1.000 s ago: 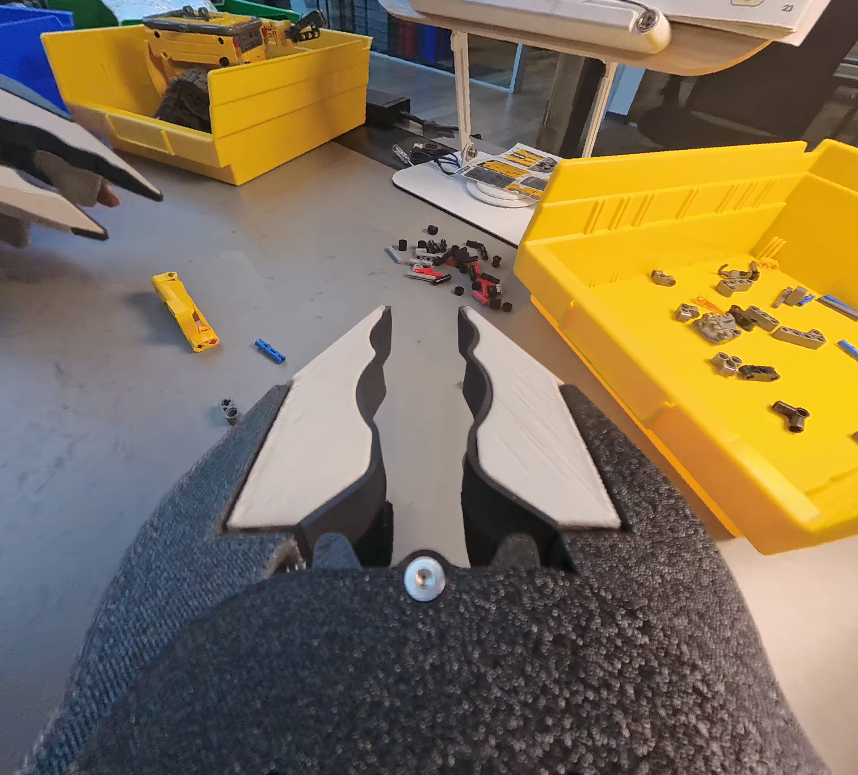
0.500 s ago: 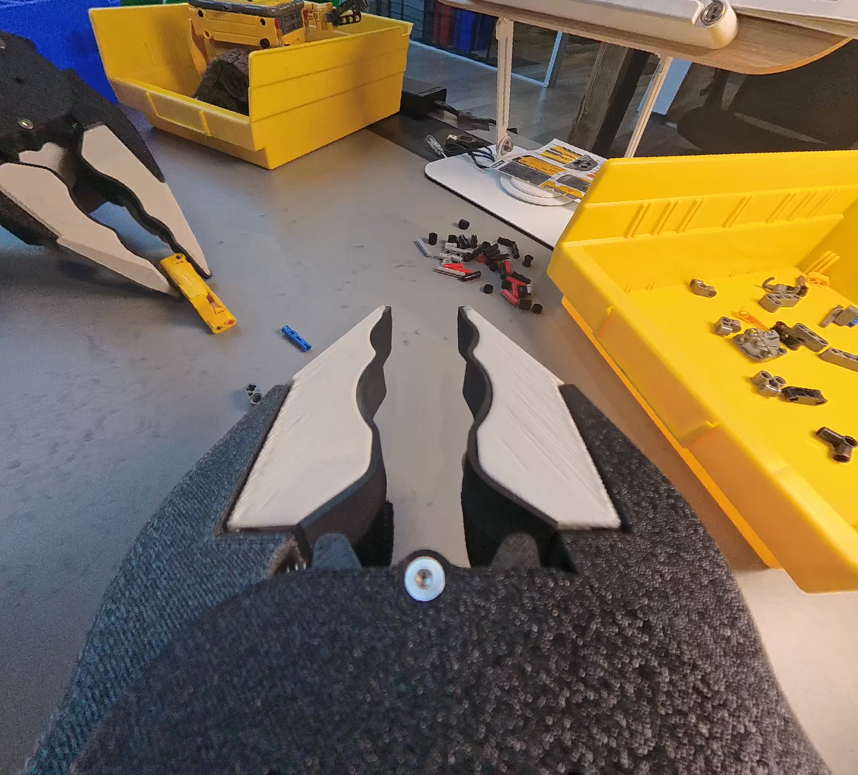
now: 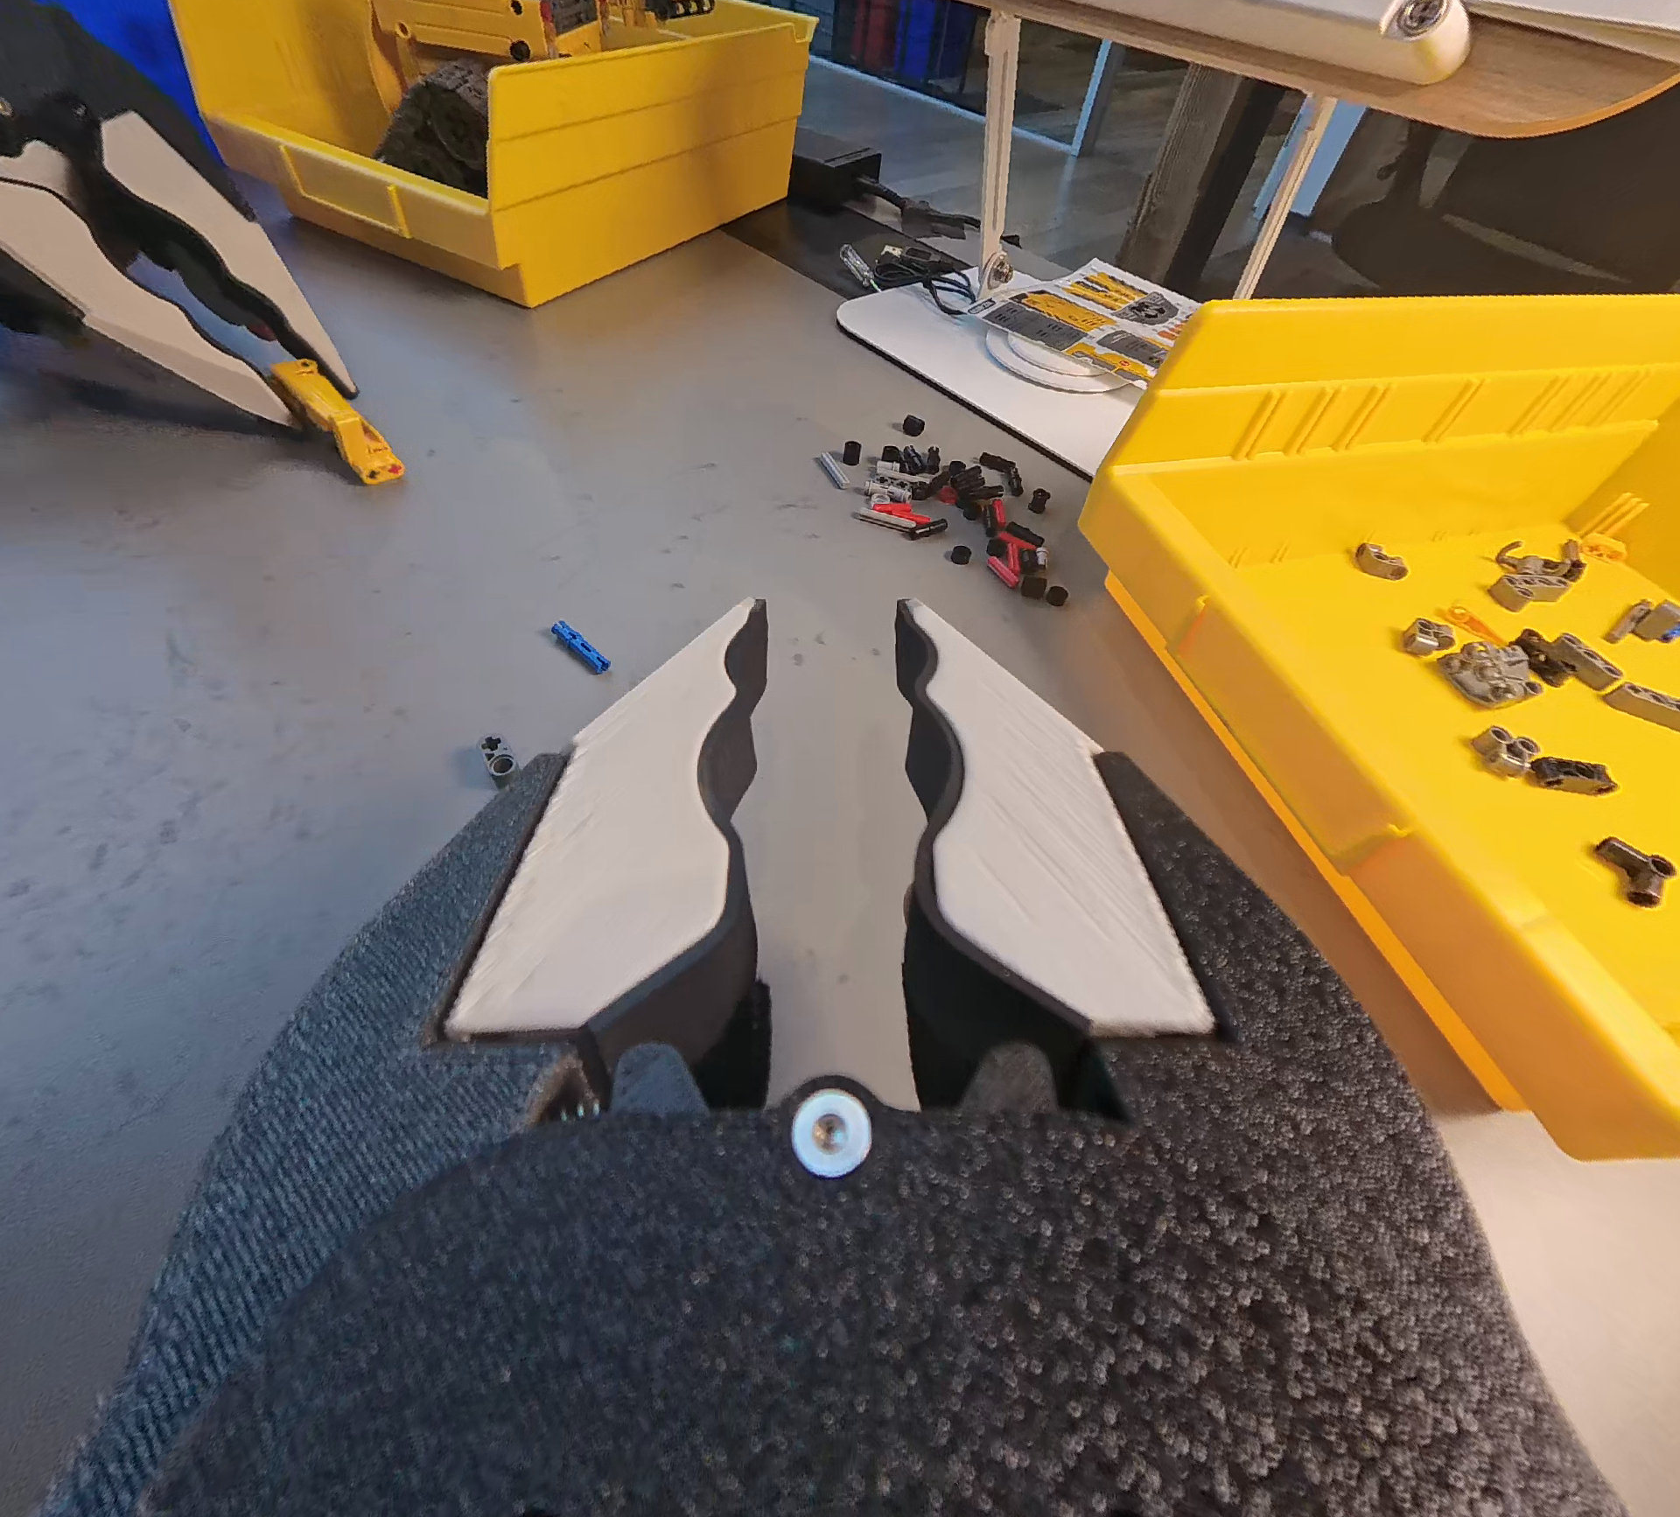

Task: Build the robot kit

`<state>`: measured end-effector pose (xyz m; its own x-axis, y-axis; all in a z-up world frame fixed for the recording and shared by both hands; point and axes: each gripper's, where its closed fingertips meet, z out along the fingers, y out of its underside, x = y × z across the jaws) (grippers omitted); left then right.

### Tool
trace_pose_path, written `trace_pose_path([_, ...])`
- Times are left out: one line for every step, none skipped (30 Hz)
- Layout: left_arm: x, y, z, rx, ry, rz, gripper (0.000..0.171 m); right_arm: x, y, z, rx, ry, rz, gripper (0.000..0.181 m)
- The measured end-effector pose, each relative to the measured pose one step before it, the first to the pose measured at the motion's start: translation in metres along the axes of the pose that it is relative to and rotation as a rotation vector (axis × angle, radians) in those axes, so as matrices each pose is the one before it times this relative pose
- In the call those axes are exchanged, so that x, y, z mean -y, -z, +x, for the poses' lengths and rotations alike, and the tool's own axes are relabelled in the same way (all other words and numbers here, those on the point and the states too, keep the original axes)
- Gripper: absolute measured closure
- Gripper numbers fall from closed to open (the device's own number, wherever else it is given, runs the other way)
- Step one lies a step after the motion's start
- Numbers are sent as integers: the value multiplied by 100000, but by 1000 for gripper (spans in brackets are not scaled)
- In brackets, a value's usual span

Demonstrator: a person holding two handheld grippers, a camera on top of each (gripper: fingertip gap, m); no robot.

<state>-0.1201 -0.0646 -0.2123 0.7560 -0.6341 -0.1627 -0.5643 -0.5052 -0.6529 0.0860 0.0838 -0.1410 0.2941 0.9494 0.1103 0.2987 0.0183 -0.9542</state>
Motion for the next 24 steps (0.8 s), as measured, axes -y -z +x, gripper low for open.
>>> trace_pose_path([-193,136,-270,1120,425,-314,149,-20,-11,1,59,-86,-97,153])
trace_pose_path([-178,123,-326,1591,362,-365,147,-21,-11,4,34,-93,-103,153])
trace_pose_path([-204,126,-480,2504,160,-707,146,-16,-10,-14,100,-79,-68,153])
trace_pose_path([-182,127,-565,3042,49,-795,144,-11,-17,-18,90,25,-51,153])
trace_pose_path([-51,142,-520,2730,379,-137,142,-8,0,-17,70,71,-81,153])
trace_pose_path([150,198,-396,1825,946,1008,140,-17,-14,-26,158,40,-97,153])
trace_pose_path([384,232,-186,602,1305,2220,138,-12,1,-37,223,93,-106,153])
trace_pose_path([569,284,-29,-139,1357,3114,137,-36,-12,-29,222,190,-345,153])
trace_pose_path([680,285,63,-287,1190,3479,136,-109,-8,-8,155,362,-868,153])
trace_pose_path([735,262,172,-609,910,3458,135,-168,-4,10,225,680,-1181,153])
trace_pose_path([804,198,275,-709,749,3674,135,-207,-16,-85,818,827,-1587,153])
trace_pose_path([919,88,369,-752,829,4264,135,-363,-69,-266,2118,806,-2772,153])
trace_pose_path([975,-51,529,-1317,1023,4523,135,-435,-74,-352,2632,1043,-3568,153])
trace_pose_path([892,-229,681,-1796,1067,4089,134,-272,-69,-345,2157,1381,-2450,153])
trace_pose_path([691,-367,777,-2026,637,2909,134,-201,-67,-560,3323,1084,-2329,153])
trace_pose_path([450,-466,798,-1949,-131,1434,134,-293,-118,-837,4856,246,-3289,153])
trace_pose_path([280,-532,751,-1419,-933,429,134,-354,-166,-879,4710,-16,-3671,152])
trace_pose_path([135,-513,694,-1065,-1594,-276,133,-291,-216,-692,2825,760,-3035,150])
trace_pose_path([66,-471,653,-973,-1828,-693,133,-272,-216,-565,1487,1830,-2815,149])
trace_pose_path([37,-398,612,-989,-1649,-609,133,-387,-252,-528,1300,2081,-3677,148])
trace_pose_path([25,-306,568,-1233,-1244,-442,133,-430,-258,-466,1081,1883,-3950,147])
trace_pose_path([2,-234,487,-1199,-782,-327,133,-382,-244,-363,644,1415,-3460,147])
trace_pose_path([-40,-166,352,-758,-474,-170,134,-309,-241,-293,501,688,-2742,148])
trace_pose_path([-94,-101,247,-548,-358,-272,134,-228,-216,-203,307,131,-2049,148])
